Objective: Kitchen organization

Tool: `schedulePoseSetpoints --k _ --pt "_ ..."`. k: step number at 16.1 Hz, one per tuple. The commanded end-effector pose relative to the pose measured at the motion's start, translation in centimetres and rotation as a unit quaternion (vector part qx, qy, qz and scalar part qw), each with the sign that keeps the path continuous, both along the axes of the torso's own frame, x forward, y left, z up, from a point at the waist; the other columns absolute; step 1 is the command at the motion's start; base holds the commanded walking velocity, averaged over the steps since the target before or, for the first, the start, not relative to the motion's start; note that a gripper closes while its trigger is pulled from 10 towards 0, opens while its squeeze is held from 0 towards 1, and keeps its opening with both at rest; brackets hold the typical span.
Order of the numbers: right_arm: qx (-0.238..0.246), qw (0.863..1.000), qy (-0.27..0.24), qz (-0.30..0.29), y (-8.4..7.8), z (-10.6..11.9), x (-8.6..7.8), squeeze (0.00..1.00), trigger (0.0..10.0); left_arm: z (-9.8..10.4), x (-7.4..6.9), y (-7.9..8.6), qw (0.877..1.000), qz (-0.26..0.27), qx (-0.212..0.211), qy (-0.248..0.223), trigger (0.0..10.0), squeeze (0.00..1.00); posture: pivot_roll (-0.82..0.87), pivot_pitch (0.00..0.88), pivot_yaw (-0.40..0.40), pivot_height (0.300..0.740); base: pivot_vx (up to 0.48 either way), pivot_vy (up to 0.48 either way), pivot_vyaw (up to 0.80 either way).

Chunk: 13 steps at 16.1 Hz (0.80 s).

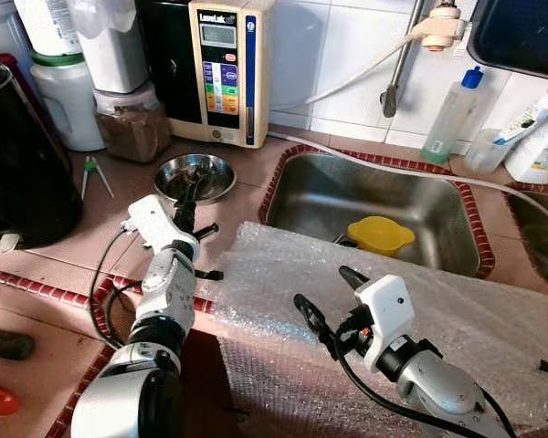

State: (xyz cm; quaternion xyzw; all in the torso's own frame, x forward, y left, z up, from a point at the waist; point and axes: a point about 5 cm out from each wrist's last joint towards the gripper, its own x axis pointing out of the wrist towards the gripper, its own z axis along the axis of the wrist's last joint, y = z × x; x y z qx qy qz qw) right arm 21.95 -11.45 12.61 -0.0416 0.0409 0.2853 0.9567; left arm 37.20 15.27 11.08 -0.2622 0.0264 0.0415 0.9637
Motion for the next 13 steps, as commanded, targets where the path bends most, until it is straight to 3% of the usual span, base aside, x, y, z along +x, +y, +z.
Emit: schedulePoseSetpoints --k 1,5,7,13 --pt "-0.002 1.000 -0.003 -0.005 -0.2 0.1 0.2 0.00 10.0 1.4 0.3 -0.5 0.999 -0.022 0.002 -0.039 0.0 0.00 -0.02 0.000 0.003 0.740 0.000 0.000 0.00" --pt "-0.002 1.000 -0.004 -0.006 -0.3 0.1 0.2 0.00 10.0 4.2 0.0 -0.4 0.988 -0.015 0.084 -0.127 0.0 0.00 -0.02 0.000 -0.001 0.740 0.000 0.000 0.00" --pt "-0.002 1.000 -0.004 -0.004 -0.3 0.1 0.3 0.00 10.0 5.2 -0.1 -0.9 0.982 -0.025 0.103 -0.155 0.0 0.00 -0.02 0.000 -0.003 0.740 0.000 0.000 0.00" --pt "-0.004 1.000 -0.005 -0.007 -0.5 0.1 0.3 0.00 10.0 6.8 -0.8 -1.6 0.965 -0.029 0.166 -0.199 0.0 0.00 -0.02 0.000 -0.004 0.740 0.000 0.000 0.00"
